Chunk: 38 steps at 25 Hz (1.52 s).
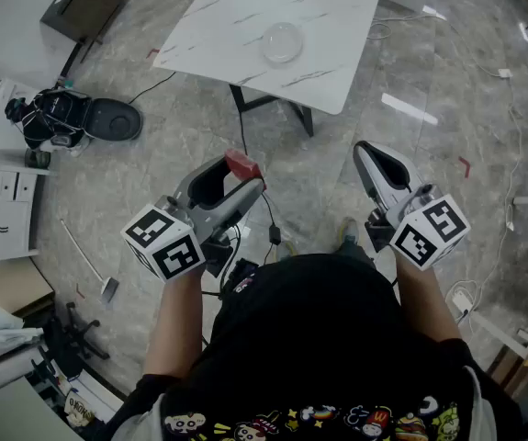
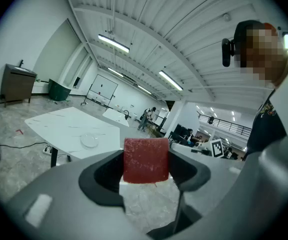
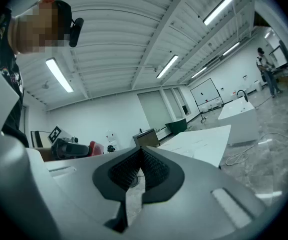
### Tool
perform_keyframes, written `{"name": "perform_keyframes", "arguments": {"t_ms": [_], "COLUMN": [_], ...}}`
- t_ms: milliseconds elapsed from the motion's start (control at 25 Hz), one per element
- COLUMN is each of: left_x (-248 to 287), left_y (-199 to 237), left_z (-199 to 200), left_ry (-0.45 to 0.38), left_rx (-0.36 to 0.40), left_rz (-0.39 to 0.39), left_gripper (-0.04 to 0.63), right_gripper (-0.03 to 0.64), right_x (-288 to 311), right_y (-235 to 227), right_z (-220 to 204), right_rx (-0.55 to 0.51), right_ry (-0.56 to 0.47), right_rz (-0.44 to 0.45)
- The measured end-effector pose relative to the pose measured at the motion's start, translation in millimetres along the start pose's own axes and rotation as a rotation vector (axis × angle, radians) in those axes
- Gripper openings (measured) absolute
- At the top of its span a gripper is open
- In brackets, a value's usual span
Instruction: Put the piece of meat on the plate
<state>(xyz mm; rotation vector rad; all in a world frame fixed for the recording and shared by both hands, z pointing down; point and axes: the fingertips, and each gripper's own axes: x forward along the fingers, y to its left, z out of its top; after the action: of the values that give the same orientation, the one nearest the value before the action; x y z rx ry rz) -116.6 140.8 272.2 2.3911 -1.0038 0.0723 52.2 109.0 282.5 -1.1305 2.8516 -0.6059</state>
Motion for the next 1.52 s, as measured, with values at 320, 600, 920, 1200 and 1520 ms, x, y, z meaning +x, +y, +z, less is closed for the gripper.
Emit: {"name": "perform_keyframes", "arguments": {"t_ms": [320, 600, 920, 1200, 1520], "left_x": [-52.1, -59.5, -37.5, 6.8, 39.5], "left_y": [38.7, 40.8, 31.5, 16.0, 2.5], "left_z": [-20.3, -28.8, -34.6, -35.0, -48.0], "left_ry": [0.05, 0.148, 0.202, 0.242, 0.264], "left_rx": [0.012, 0.144, 0.211, 0.226, 0.199], "left_rz": [-0.058, -0.005, 0.081, 0.15, 0.185], "left_gripper": [0.388, 0.388, 0.388, 0.388, 0.388], "right_gripper": [0.025, 0.026, 0.026, 0.026, 0.026], "right_x": [24.5, 22.4, 15.4, -2.9, -18.8], "right_y": [59.4, 72.4, 43.5, -6.5, -48.4], "right_z": [-33.8, -28.6, -45.0, -37.0, -41.4], "right_rx": [0.005, -0.009, 0.015, 0.023, 0.039], "right_ry": [0.02, 0.012, 0.061, 0.085, 0.104], "right_rz": [-0.103, -0.132, -0.095, -0.038, -0.004]}}
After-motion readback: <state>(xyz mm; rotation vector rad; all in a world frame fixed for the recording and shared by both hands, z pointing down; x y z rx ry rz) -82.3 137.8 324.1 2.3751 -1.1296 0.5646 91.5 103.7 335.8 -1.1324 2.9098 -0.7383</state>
